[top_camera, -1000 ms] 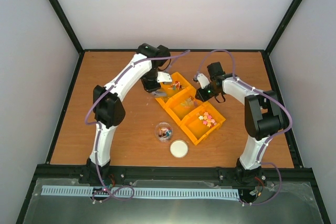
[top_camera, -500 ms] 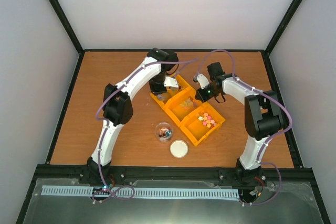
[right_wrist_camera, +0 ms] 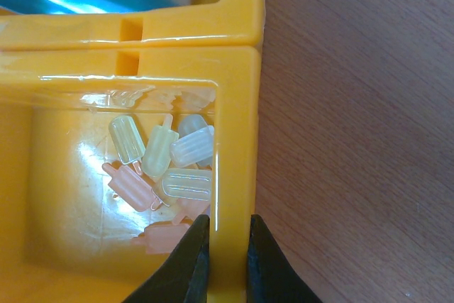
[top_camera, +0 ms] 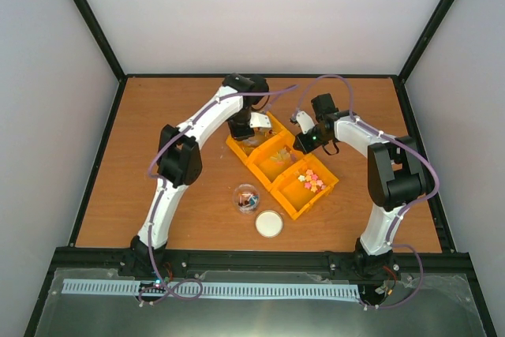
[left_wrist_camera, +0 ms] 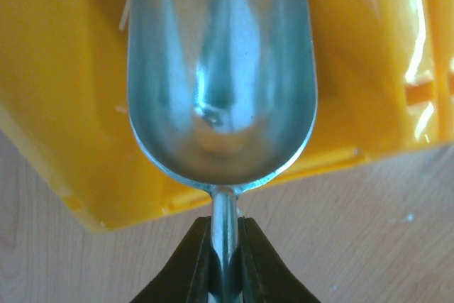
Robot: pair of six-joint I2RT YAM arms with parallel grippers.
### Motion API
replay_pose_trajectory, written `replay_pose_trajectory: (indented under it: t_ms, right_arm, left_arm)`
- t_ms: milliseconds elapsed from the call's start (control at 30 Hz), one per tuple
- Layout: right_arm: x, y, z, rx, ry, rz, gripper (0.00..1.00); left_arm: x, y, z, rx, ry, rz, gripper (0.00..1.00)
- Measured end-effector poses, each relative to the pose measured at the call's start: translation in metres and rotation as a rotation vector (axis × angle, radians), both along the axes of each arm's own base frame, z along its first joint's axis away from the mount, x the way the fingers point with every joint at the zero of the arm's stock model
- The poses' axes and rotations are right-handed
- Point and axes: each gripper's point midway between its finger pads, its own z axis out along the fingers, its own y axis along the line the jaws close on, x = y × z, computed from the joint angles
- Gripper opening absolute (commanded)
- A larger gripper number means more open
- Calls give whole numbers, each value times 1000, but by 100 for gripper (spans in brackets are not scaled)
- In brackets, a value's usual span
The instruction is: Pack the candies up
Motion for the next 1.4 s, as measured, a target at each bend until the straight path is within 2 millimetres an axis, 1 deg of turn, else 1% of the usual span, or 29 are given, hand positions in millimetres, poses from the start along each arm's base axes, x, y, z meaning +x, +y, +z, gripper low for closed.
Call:
replay_pose_trajectory:
  t_ms: [100,200,333,433,633,900,1100,1233,1400]
  right_arm:
    - [0,0,0,-1,-1,1,3]
    - [0,0,0,-2,-1,3,3]
    - [-1,-1,-1,-3,3,-1,3]
    - [-1,-1,-1,-4,5,-1,3]
    - [-1,-1,-1,-5,6,-2,3]
    - [0,-1,-1,-5,4,-4,3]
    - [0,-1,0,0,3,-5,3]
    - [-1,0,0,5,6,-3,3]
    - [-1,0,0,7,7,-3,3]
  left_arm:
    - [7,-7,-10,-32,-5,21,1]
    - [11,-18,-25,-78,-3,39,1]
    - [8,-16,-43,-111,24,92,1]
    - [4,-16,-52,-149,37,128,1]
    - [0,-20,-51,-259,-8,187,1]
    - [0,-22,-51,-406,-23,245,1]
    - [-1,-20,-49,-443,-51,243,1]
    - [-3,-18,-43,-465,-80,240,1]
    - [-3,-17,-39,-490,-79,248,3]
